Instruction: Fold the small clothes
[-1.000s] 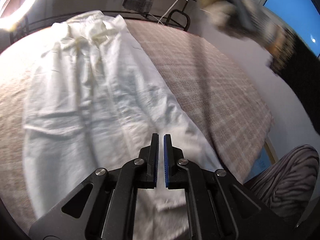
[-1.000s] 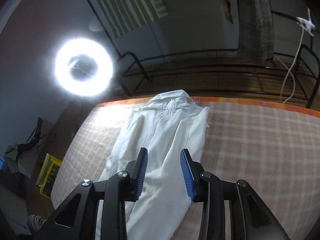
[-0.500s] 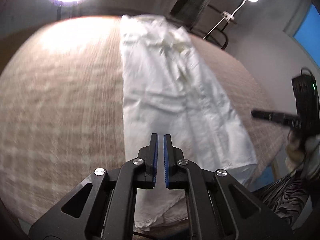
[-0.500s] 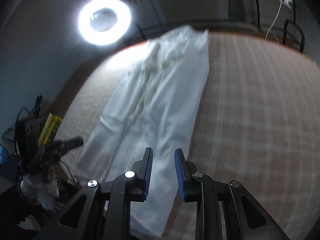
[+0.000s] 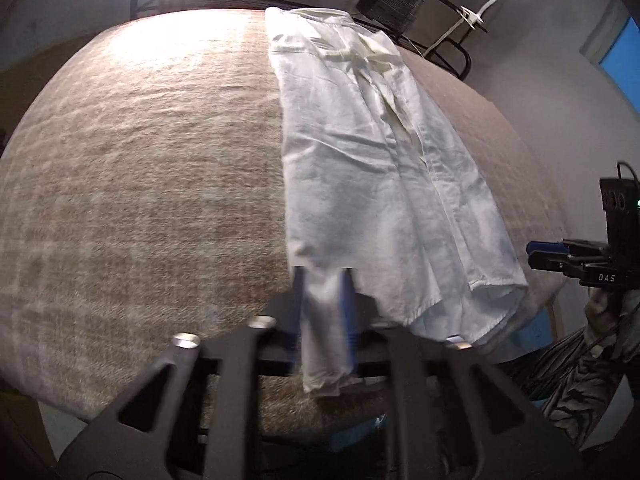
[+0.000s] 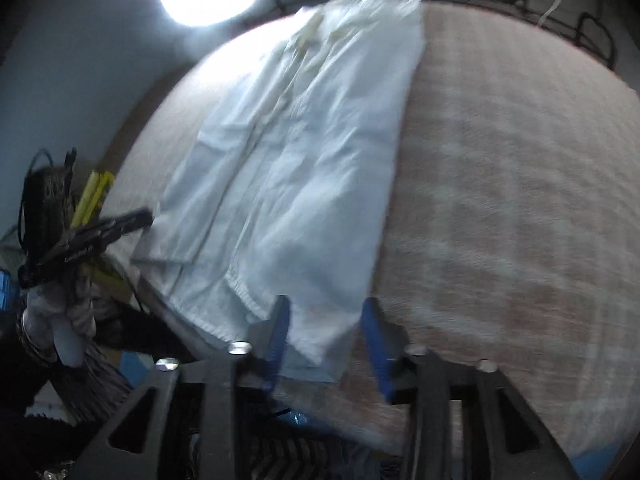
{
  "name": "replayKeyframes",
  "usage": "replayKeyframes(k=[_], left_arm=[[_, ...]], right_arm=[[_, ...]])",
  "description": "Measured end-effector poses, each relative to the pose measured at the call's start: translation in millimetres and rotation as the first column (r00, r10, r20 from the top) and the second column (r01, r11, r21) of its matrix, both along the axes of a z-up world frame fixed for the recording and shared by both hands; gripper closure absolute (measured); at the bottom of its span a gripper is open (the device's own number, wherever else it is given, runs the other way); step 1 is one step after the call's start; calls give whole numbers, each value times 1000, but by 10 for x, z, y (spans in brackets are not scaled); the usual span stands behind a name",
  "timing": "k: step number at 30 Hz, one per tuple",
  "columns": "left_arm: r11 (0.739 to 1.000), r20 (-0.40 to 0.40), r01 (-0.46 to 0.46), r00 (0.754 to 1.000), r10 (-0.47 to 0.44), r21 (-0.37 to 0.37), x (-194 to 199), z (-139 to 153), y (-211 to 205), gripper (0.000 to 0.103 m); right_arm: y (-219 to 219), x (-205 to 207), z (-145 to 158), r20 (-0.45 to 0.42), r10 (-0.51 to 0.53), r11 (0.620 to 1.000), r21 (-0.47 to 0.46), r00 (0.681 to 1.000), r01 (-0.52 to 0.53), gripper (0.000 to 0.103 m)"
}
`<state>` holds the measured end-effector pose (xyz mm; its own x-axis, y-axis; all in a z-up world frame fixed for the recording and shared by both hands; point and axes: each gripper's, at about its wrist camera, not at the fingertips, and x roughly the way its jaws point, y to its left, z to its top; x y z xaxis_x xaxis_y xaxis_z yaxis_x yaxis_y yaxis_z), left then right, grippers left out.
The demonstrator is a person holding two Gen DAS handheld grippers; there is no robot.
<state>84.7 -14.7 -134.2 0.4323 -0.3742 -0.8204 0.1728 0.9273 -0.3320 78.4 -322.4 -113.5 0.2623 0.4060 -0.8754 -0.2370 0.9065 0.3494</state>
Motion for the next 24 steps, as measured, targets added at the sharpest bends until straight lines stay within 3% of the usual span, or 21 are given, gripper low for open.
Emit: replayKeyframes(k=[1,5,8,10,13,15,17,20,24], left_arm=[[999,-16,-18,1000,17,-29,19,-5,55,51],[995,-107,-18,994,7,-102,85,-116,133,51],[979,-188,-19,982,-20,-203,51,-238,179,51],[971,-194,-25,981,-22,-238,0,-246,215,52],[948,-247,-55,969,-26,-315,-26,-314,261,67],[946,-257,-65,966,-20,-317,-25,-327,266,75],[947,-264,-68,964,-18,-313,-14,-333,250,88],[948,-262,-70,965,-15,-312,-14,-317,234,95],[941,-244,-64,970,-20,-331,30,-242,188,97]], right_arm=[[-73,5,13,-1,-16,1000,14,1000,16,57],[-289,82,-114,-92,-64,989,126,994,75,57],[-410,61,-277,-165,-73,967,229,984,110,59],[-423,45,-384,-209,-61,947,297,976,123,63],[-429,3,-465,-231,-57,922,360,971,140,66],[-396,10,-509,-261,-33,903,406,965,140,70],[-284,12,-525,-259,-6,907,405,966,114,73],[-171,21,-512,-253,24,912,402,967,82,94],[-204,9,-453,-248,4,883,455,969,113,99]])
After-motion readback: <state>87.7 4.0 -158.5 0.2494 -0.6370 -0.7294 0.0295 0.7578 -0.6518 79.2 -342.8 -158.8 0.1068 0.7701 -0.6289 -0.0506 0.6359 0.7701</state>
